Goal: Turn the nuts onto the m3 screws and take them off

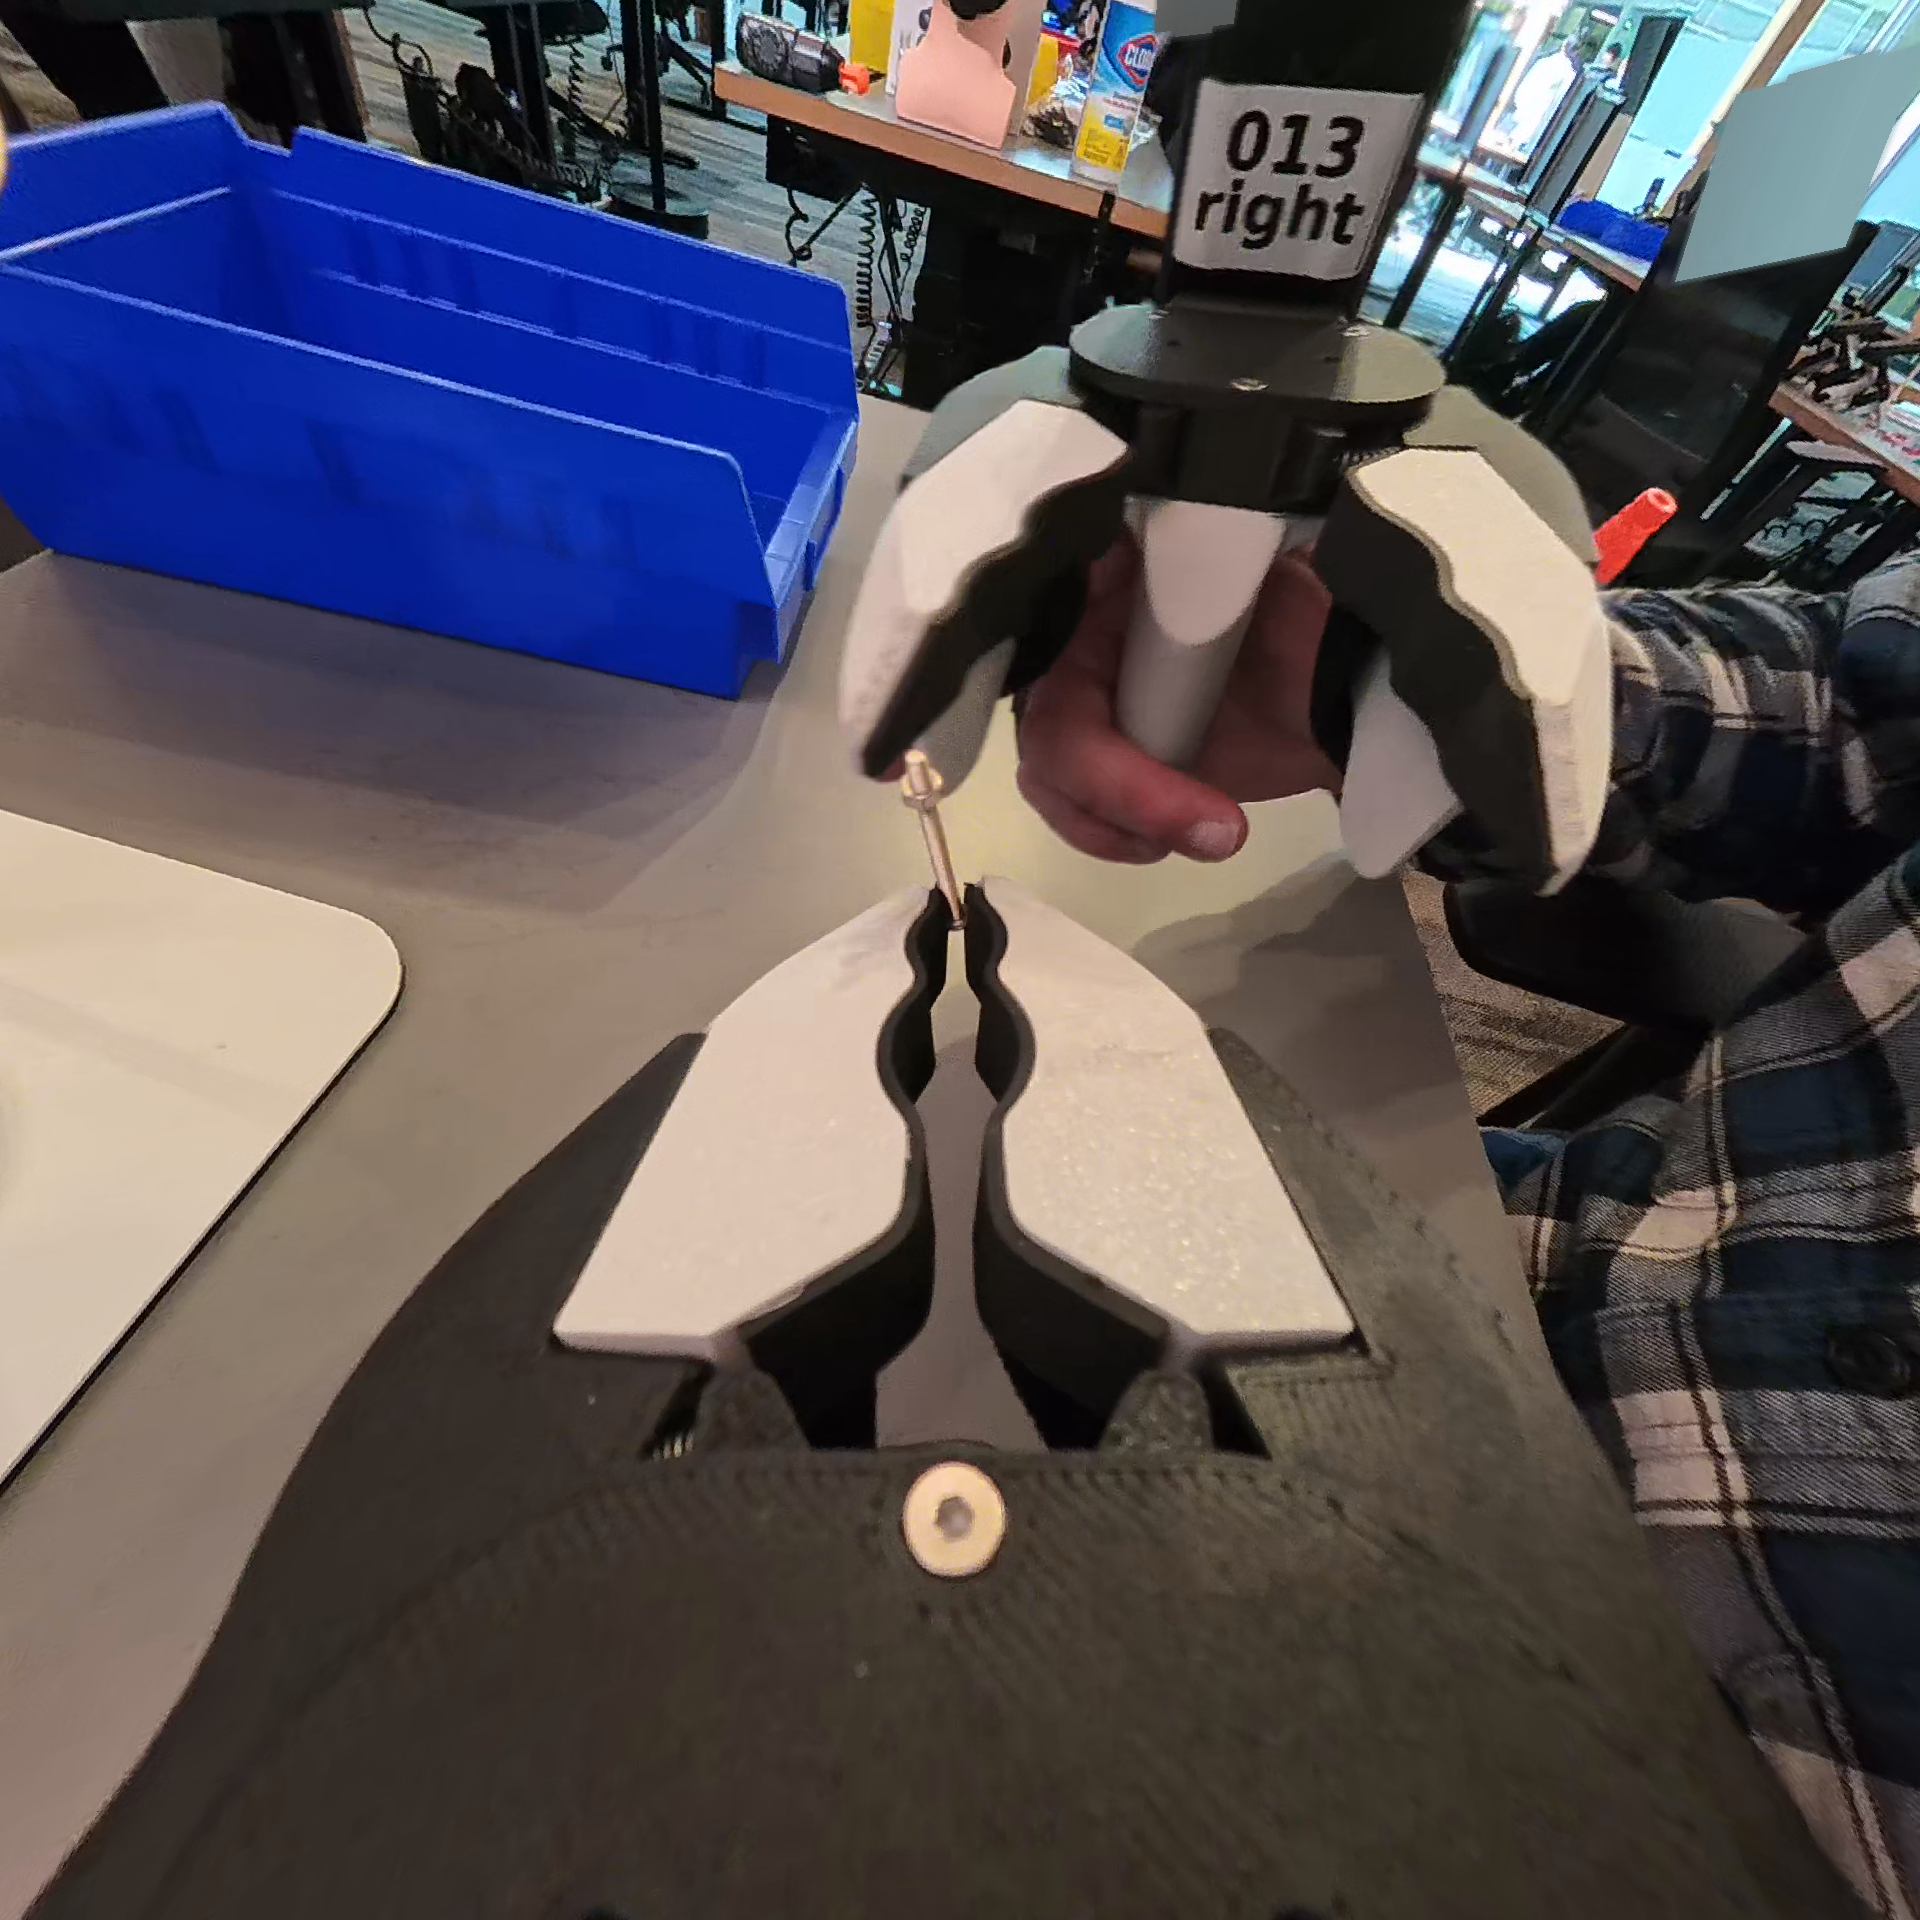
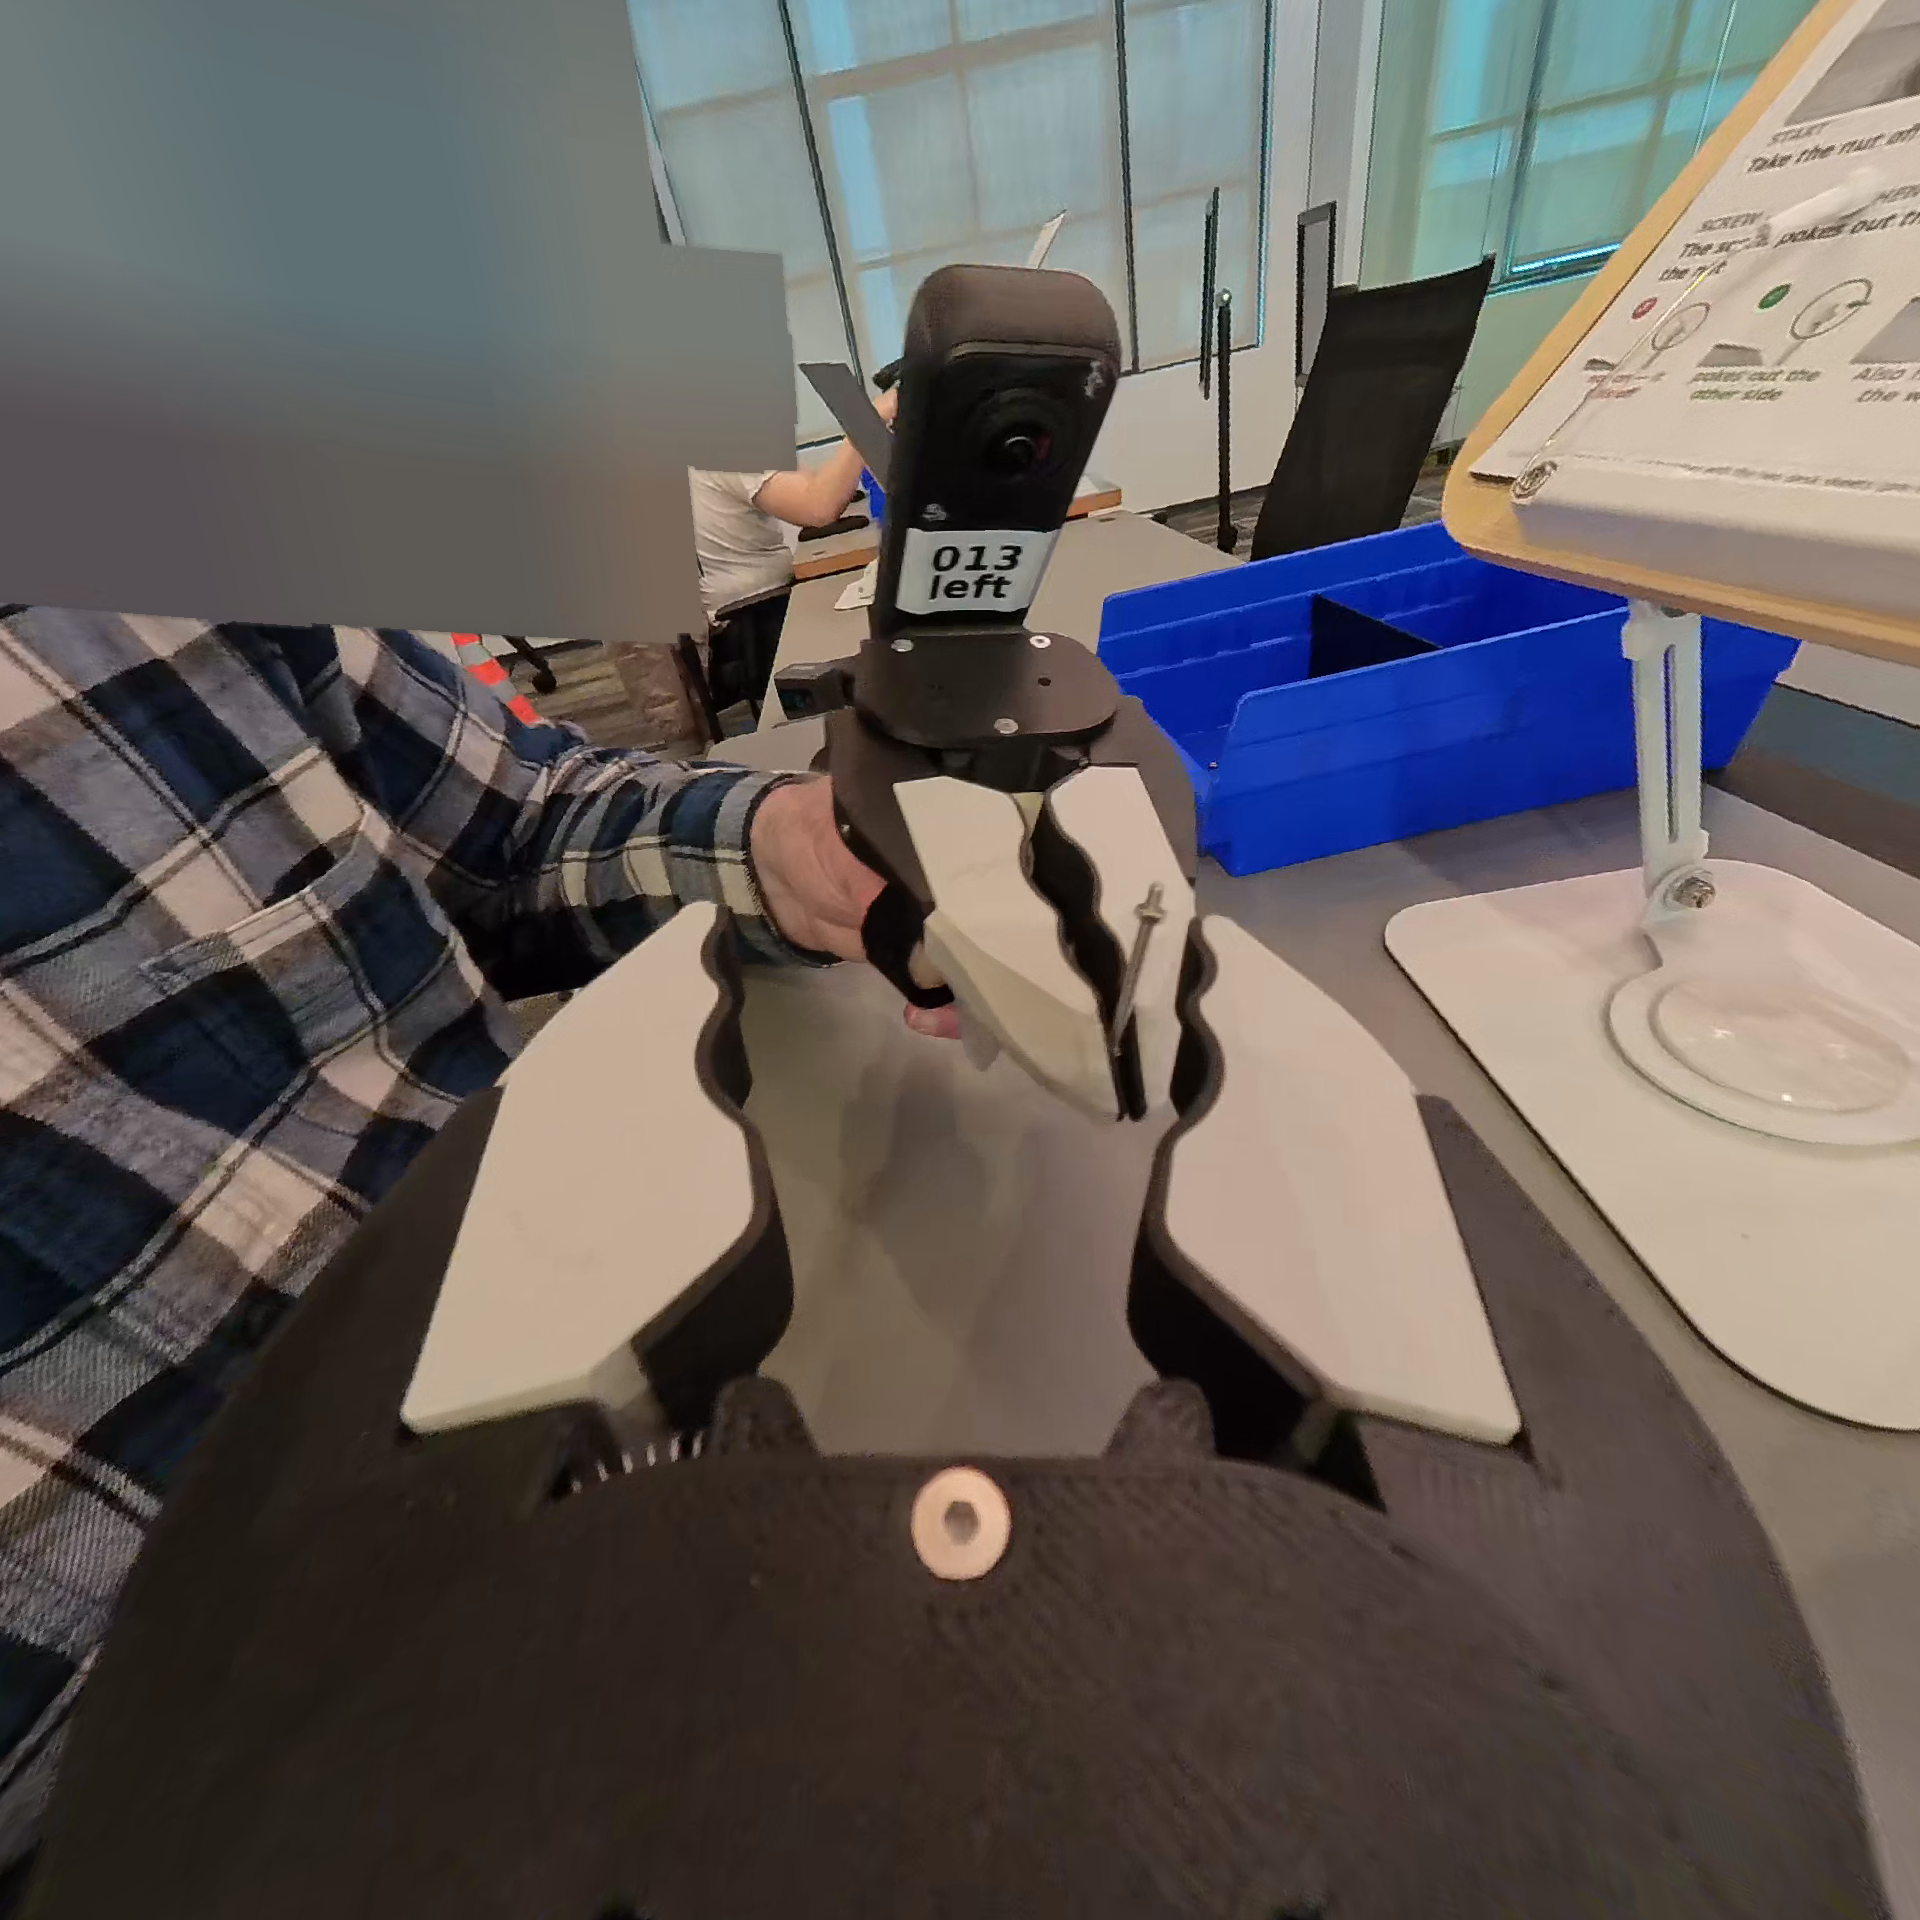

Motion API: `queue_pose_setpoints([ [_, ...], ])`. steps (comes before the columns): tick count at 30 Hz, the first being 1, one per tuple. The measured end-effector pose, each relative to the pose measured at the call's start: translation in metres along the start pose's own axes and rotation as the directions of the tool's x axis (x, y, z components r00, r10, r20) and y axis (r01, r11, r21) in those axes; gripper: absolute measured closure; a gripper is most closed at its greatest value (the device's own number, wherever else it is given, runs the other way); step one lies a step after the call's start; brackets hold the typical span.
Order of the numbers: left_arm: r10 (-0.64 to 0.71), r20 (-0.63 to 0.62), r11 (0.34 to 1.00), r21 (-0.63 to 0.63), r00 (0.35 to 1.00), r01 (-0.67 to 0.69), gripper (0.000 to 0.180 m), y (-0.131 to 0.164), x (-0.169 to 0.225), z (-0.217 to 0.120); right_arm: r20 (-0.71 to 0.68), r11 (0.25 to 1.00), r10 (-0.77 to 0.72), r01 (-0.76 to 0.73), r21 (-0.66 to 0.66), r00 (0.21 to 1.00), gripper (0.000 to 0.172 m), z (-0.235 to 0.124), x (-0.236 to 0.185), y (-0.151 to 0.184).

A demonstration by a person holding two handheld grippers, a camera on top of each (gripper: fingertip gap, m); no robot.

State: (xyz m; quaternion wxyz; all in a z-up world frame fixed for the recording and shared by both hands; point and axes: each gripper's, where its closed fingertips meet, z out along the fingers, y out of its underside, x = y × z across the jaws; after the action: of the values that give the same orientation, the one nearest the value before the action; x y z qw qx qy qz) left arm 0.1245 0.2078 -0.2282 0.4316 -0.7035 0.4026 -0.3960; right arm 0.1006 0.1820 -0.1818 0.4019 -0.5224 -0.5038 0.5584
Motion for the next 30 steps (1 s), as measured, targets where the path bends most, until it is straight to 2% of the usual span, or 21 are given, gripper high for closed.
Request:
queue_pose_setpoints([
  [2,0.007,0.002,1.000,-0.004,1.000,-0.007,0.177,0.000,0.002,0.001,0.008,1.000,-0.005,0.005,-0.006,1.000,0.086,0.007,0.000,0.000],
  [5,0.006,0.014,1.000,-0.002,1.000,-0.006,0.177,-0.001,0.000,-0.001,0.038,0.999,-0.018,0.019,-0.027,0.999,0.089,0.015,-0.005,0.002],
  [9,-0.016,0.024,1.000,0.015,1.000,0.015,0.177,-0.003,-0.006,-0.005,0.036,0.999,-0.027,0.028,-0.023,0.999,0.091,0.004,-0.010,0.000],
  [11,-0.026,0.016,0.999,0.026,1.000,0.026,0.177,-0.005,-0.007,-0.007,0.032,1.000,-0.024,0.024,-0.019,0.999,0.109,-0.003,-0.011,-0.001],
  [12,-0.028,0.006,0.999,0.030,1.000,0.028,0.177,-0.005,-0.006,-0.007,0.003,1.000,-0.025,0.025,-0.017,1.000,0.113,-0.006,-0.006,-0.001],
  [13,-0.022,0.004,0.999,0.025,1.000,0.022,0.177,-0.005,-0.005,-0.006,-0.026,1.000,-0.021,0.021,-0.019,0.999,0.124,-0.008,-0.001,-0.001],
  [18,0.028,0.015,1.000,0.000,1.000,-0.028,0.177,-0.005,0.004,-0.002,-0.135,0.999,0.018,-0.023,-0.037,0.991,0.156,-0.004,0.022,0.001],
  [23,0.055,0.022,0.998,-0.004,0.998,-0.055,0.177,-0.008,0.009,-0.003,-0.145,0.997,0.012,-0.023,-0.073,0.989,0.169,0.005,0.022,0.006],
  [27,0.085,0.012,0.996,0.016,0.996,-0.086,0.176,-0.012,0.013,-0.004,-0.163,0.997,0.000,-0.012,-0.073,0.987,0.169,0.003,0.019,0.003],
  [30,0.097,-0.013,0.995,0.033,0.995,-0.097,0.165,-0.015,0.016,-0.009,-0.210,0.998,-0.040,0.027,-0.064,0.977,0.169,-0.007,0.020,-0.011],
])
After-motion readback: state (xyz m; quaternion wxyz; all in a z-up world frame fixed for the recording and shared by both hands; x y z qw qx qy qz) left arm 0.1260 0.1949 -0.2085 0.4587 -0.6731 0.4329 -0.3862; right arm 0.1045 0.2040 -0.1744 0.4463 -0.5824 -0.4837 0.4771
